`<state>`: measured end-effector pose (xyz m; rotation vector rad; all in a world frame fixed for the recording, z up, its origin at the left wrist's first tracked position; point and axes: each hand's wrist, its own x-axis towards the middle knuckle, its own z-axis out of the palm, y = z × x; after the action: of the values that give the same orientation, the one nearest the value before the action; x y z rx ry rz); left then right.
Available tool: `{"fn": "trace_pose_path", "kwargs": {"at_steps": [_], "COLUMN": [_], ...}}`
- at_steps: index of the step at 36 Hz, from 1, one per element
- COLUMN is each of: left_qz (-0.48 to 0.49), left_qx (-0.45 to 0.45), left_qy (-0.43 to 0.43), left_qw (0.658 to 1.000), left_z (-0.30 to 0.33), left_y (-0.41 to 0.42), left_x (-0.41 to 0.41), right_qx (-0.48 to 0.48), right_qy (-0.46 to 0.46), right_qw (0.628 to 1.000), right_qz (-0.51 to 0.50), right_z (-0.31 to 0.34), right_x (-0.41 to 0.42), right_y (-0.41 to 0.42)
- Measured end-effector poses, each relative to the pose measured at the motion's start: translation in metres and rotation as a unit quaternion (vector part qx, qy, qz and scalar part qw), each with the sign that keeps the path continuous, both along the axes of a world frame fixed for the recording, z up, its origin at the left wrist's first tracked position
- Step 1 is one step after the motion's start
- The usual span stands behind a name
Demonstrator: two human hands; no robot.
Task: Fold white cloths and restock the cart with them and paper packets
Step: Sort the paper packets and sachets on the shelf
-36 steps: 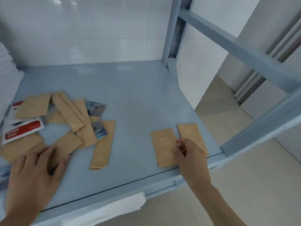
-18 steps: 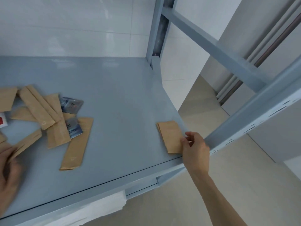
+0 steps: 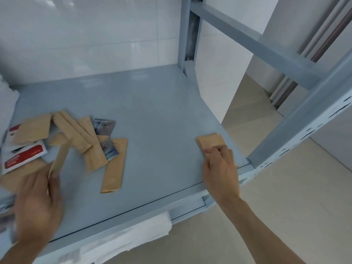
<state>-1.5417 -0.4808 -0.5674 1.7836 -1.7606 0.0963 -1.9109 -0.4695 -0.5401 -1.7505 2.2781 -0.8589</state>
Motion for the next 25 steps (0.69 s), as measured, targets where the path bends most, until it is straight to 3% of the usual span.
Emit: {"fn": "trace_pose_path", "kwargs": {"at_steps": [2,4,6,9,10,16,25], "left_qz": [-0.017,-0.053,-0.107,-0.109,-0.113,-0.083,-0.1], "left_qx": [-0.063,-0.05,0.011,0.124,0.157,0.248,0.256], "left_qy": [0.047,0.101,0.21,0.376,0.413,0.557,0.651], "left_qw": [0.997,0.992,0.972,0.912,0.89,0.788,0.707], "left_z": [0.018,0.043,0.051,0.048,0.046,0.029,0.022], "left_y": [0.005,0.013,0.019,0.026,0.027,0.023,0.022], "left_x": [-0.029,-0.073,-0.108,-0.154,-0.166,-0.188,-0.175], "right_qx": [-0.027,-0.042,-0.027,0.045,0.062,0.043,0.016], "right_qy": [-0.047,-0.131,-0.234,-0.422,-0.444,-0.421,-0.337], "right_qw": [0.998,0.99,0.971,0.903,0.891,0.905,0.938], "right_qz": [0.015,0.019,0.03,0.063,0.074,0.041,0.077], "right_z": [0.004,0.008,0.011,0.013,0.012,-0.005,-0.027], "right_x": [0.011,0.024,0.037,0.056,0.06,0.067,0.065], "right_y": [-0.002,-0.002,-0.004,-0.005,-0.004,0.003,0.004]}}
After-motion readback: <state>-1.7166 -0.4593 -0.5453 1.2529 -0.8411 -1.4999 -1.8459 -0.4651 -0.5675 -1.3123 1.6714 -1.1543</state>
